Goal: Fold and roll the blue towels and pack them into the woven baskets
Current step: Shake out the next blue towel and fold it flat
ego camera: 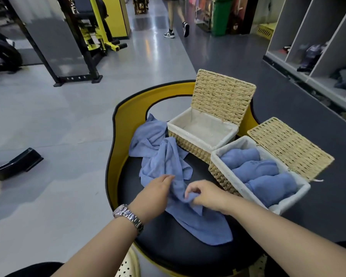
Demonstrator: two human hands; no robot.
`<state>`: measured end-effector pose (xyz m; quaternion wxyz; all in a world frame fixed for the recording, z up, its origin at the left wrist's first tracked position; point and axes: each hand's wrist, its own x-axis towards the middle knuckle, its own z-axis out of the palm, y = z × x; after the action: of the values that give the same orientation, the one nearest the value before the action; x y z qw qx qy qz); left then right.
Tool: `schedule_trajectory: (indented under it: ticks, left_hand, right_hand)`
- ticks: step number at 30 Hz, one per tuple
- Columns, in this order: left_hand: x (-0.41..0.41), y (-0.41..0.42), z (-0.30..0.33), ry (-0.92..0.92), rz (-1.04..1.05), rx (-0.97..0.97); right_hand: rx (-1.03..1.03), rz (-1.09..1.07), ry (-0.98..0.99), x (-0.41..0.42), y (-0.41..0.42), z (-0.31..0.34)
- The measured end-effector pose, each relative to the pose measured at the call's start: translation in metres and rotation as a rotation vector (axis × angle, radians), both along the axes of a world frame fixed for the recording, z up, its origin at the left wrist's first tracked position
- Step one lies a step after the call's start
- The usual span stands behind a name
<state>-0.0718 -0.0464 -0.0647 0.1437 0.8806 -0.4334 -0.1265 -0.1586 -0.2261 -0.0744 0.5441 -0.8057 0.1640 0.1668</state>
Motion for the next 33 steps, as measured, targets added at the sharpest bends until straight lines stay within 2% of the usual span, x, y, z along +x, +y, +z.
schedule_trajectory:
  ticks: [2,5,8,9,13,15,17,19,22,23,25,27,30,32,33]
  left_hand:
    - [-0.002,-0.001,0.004,0.076,-0.111,0.027]
    - [-0.006,-0.003,0.004,0.201,-0.249,0.178]
    - [-0.008,-0.005,0.003,0.266,-0.206,0.207]
    - [-0.01,-0.006,0.003,0.276,-0.182,0.214]
    - [-0.016,-0.005,0.001,0.303,-0.052,0.199]
    - [-0.018,-0.004,0.001,0.34,-0.058,0.246]
    - [-0.018,-0.005,0.004,0.305,-0.099,0.279]
    - [-0.016,-0.007,0.008,0.291,-0.121,0.231]
    - [-0.01,-0.01,0.01,0.202,-0.148,0.032]
    - [-0.009,-0.012,0.011,0.19,-0.159,-0.045]
    - [-0.011,-0.014,0.014,0.302,-0.122,-0.133]
    - [-0.018,-0.018,0.014,0.362,-0.136,-0.137]
    - [-0.023,-0.024,0.012,0.335,-0.179,-0.177]
    - [-0.022,-0.029,0.014,0.334,-0.164,-0.217]
    - [-0.024,-0.031,0.016,0.392,-0.12,-0.254]
  right_hand:
    - [-0.054,0.166,0.062,-0.008,0.002,0.001]
    - [0.082,0.111,0.155,-0.017,0.003,-0.005]
    - [0.05,-0.132,0.042,-0.018,0.004,-0.013]
    - [0.075,-0.176,0.061,-0.019,0.006,-0.015]
    - [0.112,-0.18,0.141,-0.02,0.021,-0.024]
    - [0.081,-0.193,0.11,-0.019,0.024,-0.021]
    - [-0.063,-0.151,0.0,-0.016,0.022,-0.014]
    - [-0.219,-0.105,-0.146,-0.011,0.017,0.001]
    - [-0.212,-0.109,-0.31,-0.005,-0.002,0.026]
    - [-0.204,-0.102,-0.336,-0.004,-0.011,0.033]
    - [-0.243,-0.084,-0.35,-0.006,-0.024,0.046]
    - [-0.266,-0.099,-0.351,-0.009,-0.033,0.057]
    - [-0.189,-0.156,-0.421,-0.013,-0.044,0.07]
    - [-0.167,-0.125,-0.449,-0.018,-0.051,0.08]
    - [-0.184,-0.086,-0.446,-0.02,-0.053,0.083]
